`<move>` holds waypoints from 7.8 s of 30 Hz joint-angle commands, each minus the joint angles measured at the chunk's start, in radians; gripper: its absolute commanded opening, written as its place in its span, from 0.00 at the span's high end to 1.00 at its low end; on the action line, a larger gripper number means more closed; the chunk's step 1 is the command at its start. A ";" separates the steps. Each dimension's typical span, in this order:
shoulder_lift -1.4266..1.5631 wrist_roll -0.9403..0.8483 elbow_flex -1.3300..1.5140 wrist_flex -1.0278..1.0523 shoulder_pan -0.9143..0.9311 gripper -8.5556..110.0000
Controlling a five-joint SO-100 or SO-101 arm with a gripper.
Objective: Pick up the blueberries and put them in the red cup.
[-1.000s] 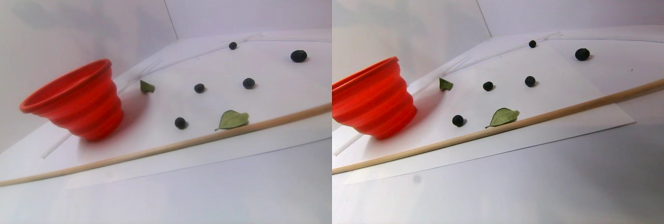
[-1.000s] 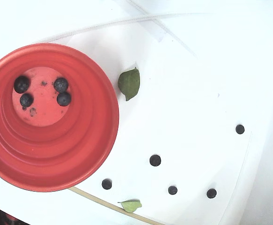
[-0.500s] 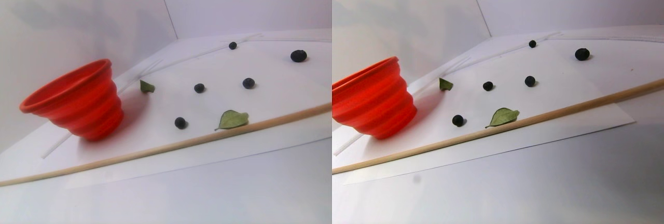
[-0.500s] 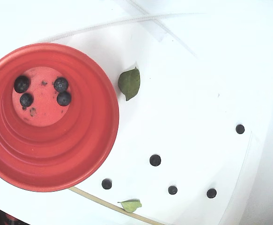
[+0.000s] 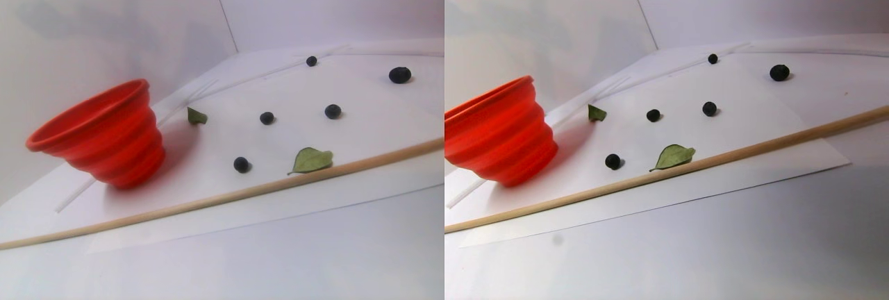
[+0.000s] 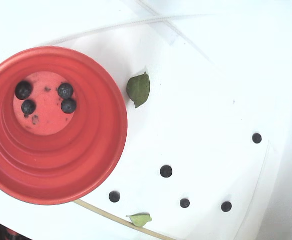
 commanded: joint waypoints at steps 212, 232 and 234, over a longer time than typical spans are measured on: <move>-1.253 -0.876 0.505 -1.713 -0.032 0.81; -1.328 -0.930 0.460 -1.793 0.000 0.79; -1.338 -0.923 0.459 -1.801 -0.002 0.79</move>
